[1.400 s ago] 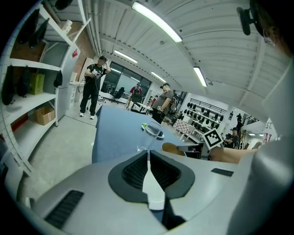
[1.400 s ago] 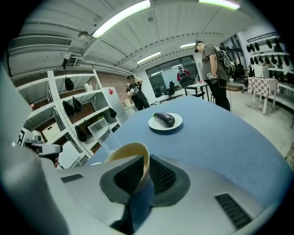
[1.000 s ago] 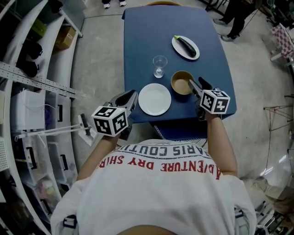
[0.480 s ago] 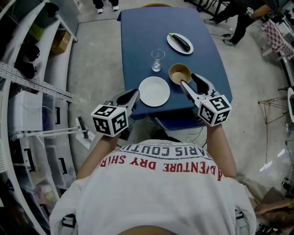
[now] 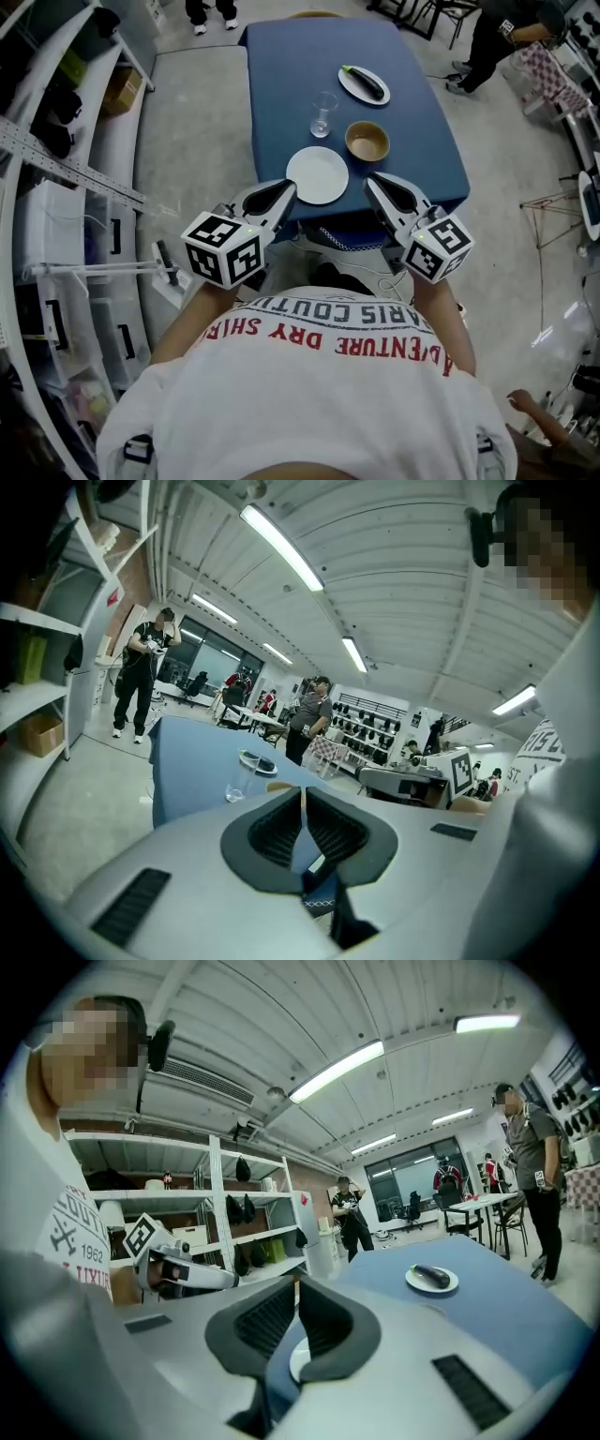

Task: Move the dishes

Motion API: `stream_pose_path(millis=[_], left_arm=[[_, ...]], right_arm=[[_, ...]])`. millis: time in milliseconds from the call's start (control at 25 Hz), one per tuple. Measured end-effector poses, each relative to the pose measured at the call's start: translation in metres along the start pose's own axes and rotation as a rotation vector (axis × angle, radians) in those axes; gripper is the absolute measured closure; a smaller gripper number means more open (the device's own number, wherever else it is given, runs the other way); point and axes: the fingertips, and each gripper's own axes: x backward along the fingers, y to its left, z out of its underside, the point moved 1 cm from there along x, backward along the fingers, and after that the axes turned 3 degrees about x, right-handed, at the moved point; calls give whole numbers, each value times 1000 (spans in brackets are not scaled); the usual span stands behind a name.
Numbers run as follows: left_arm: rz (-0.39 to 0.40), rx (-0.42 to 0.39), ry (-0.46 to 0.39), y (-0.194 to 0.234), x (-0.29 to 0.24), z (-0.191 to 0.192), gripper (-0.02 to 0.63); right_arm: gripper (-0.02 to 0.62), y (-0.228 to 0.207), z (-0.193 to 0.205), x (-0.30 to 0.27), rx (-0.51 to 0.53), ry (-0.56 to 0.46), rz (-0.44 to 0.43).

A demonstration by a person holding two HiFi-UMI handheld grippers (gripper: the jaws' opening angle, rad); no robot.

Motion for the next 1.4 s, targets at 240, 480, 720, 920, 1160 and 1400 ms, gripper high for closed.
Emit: stream_pose_path(millis=[240, 480, 720, 920, 1160, 1400], left_arm=[[43, -31, -18, -15, 12, -3, 568], [63, -31, -17, -18, 16, 1, 568], [73, -34, -1, -18, 14, 7, 568], [86, -40, 9, -19, 13, 10, 568], [87, -33, 22, -16, 16, 14, 568], [72, -35, 13, -7, 19, 13, 568]], right_arm=[[572, 29, 2, 8, -35, -27, -42], [572, 37, 7, 14, -72, -34, -29], [572, 39, 15, 17, -79, -26, -5], [572, 42, 19, 20, -62, -21, 13], [572, 42, 23, 19, -83, -20, 28], [572, 38, 20, 7, -78, -17, 28]])
